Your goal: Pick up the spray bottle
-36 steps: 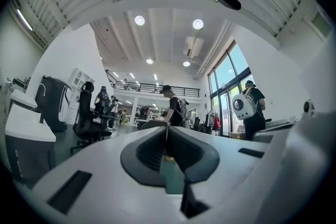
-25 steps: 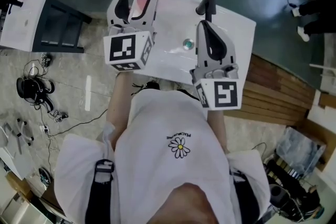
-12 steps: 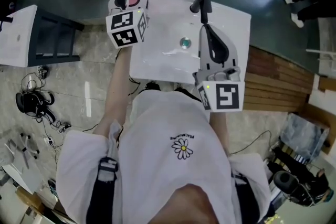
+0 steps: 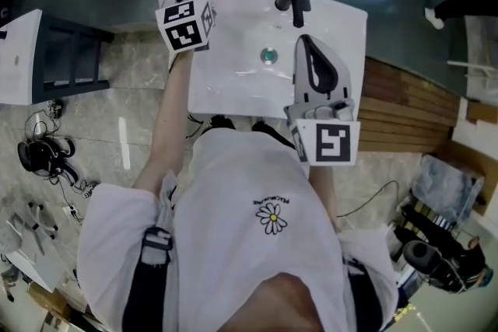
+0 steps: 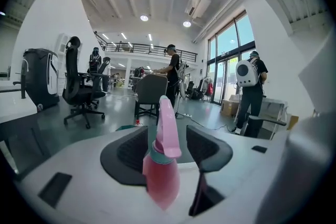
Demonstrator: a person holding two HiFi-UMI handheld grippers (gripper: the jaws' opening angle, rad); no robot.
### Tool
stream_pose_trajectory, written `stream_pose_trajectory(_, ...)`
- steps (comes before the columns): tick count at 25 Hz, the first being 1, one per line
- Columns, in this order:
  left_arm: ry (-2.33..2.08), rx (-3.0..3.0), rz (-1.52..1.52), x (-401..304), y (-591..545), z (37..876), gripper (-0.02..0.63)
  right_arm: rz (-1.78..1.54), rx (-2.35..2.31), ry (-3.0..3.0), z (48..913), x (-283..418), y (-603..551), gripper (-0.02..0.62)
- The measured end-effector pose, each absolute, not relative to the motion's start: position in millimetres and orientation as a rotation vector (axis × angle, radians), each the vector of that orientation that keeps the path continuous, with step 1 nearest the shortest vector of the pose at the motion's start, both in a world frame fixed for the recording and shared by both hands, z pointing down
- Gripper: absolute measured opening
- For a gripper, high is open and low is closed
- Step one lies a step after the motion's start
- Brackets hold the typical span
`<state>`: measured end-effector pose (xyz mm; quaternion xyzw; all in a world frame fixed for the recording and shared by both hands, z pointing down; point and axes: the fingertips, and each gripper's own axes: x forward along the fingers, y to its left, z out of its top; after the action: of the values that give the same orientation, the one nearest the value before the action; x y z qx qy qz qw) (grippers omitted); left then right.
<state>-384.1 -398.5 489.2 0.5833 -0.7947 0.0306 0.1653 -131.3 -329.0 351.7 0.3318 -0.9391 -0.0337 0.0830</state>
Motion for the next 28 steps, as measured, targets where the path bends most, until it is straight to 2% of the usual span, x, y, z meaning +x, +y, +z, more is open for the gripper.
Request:
stream_pose_trajectory(11,-2.258,1.595,0.161,-391,-396,512,0.19,-0.111,0.978,-2.781,354,-130,-326,0.029)
stream_pose_trajectory(28,-2.324,1.607,0.236,-390,-399,509,0.167,-0.079,0.991,-2.766,363,-124,-326,0.029)
